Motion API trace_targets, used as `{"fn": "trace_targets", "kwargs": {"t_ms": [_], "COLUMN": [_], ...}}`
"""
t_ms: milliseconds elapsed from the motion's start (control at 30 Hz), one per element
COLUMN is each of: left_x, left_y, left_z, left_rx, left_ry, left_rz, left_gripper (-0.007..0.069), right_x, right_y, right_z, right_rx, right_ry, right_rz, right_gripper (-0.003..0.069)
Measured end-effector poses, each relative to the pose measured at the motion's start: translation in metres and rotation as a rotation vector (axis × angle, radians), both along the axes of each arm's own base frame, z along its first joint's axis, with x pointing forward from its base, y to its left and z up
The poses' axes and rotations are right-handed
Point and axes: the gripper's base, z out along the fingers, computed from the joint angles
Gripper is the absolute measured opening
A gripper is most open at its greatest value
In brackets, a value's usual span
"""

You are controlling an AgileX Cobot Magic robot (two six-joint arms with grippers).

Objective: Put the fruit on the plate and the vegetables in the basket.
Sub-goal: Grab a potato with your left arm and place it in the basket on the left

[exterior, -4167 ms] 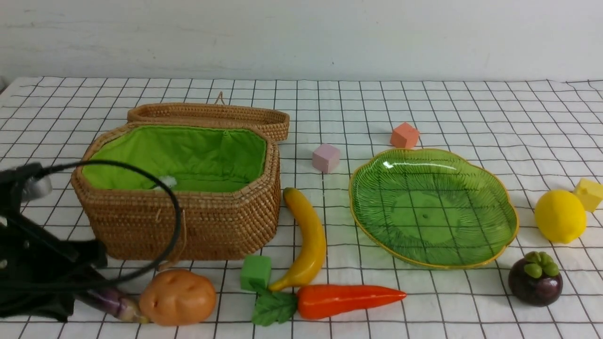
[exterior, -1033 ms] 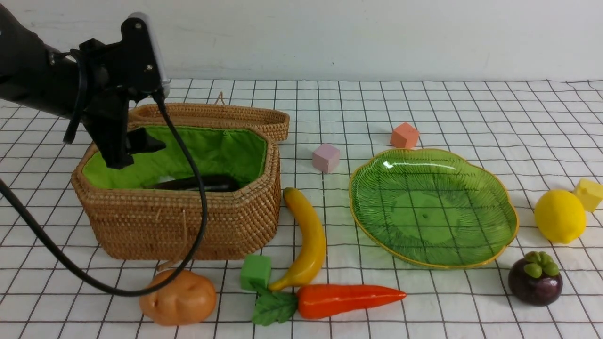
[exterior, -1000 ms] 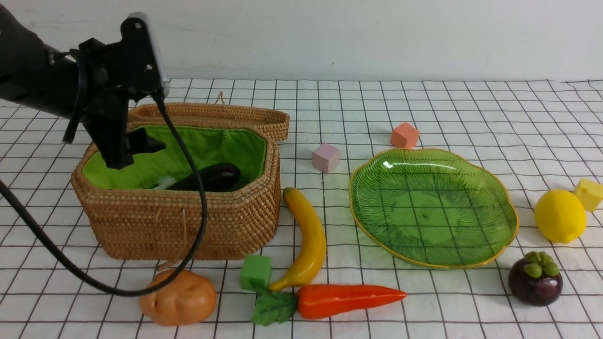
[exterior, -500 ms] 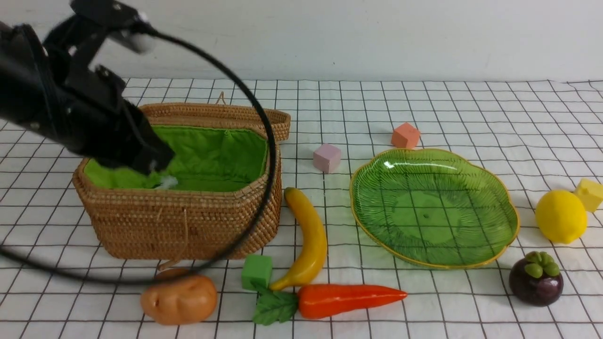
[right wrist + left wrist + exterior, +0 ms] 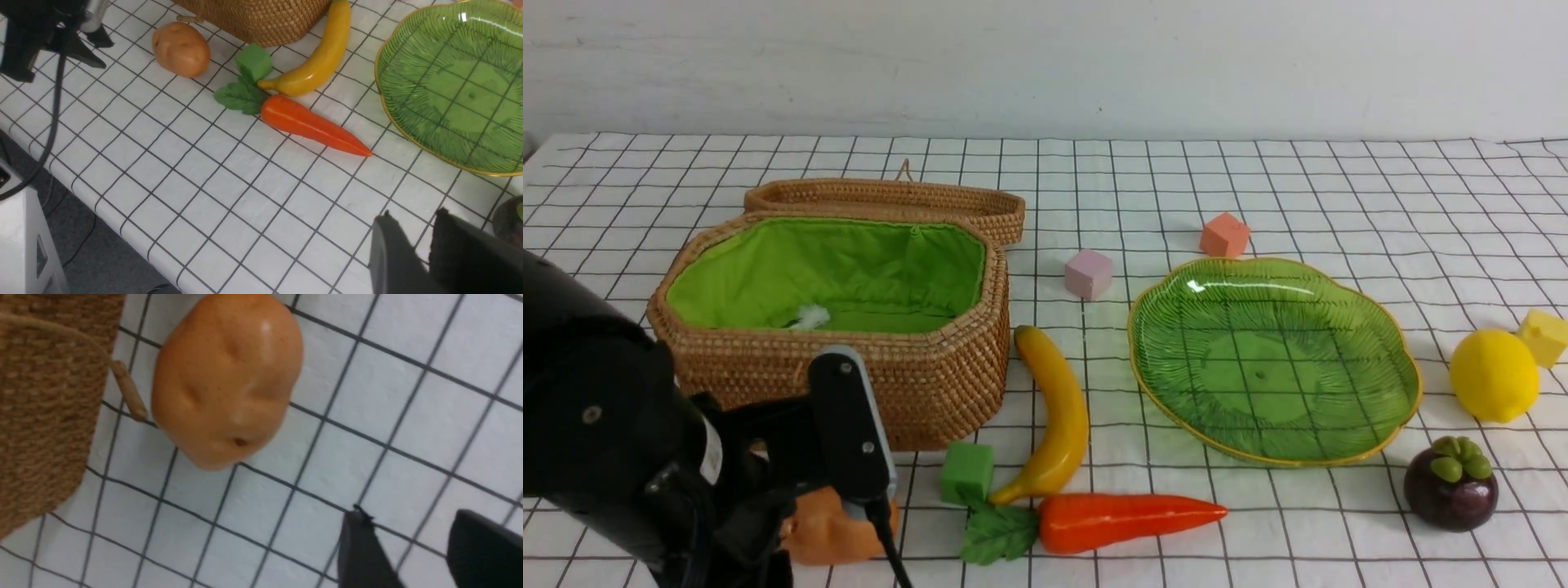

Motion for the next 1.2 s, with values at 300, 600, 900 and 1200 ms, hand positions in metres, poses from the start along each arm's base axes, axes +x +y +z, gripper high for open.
{"fn": "trace_targets", "kwargs": {"t_ms": [300, 600, 900, 1200], "left_x": [0.037, 0.056, 0.058, 0.042], "left_y": [-0.021, -0.025, -0.028, -0.026], "left_z": [-0.027, -0.063, -0.065, -0.057], "left_rx": [-0.028, 0.119, 0.094, 0.030], "left_ry": [-0.150, -0.128, -0.103, 0.023], "left_rz": [-0.098, -0.208, -0.173, -0.102], "left_gripper": [0.0657, 0.0571, 0.0446, 0.0448], "right_x": [-0.001, -0.003, -0.004, -0.003], "right_y": [0.001, 0.001, 0.001, 0.001], "right_z": [0.000, -0.002, -0.002, -0.002], "right_rx": [0.008, -0.004, -0.003, -0.002], "right_ry": [0.005, 0.041, 0.044, 0.028], "right_rz": [0.008, 0.023, 0.025, 0.028], "right_gripper": [0.0179, 0.0172, 0.0169, 0.0165]}}
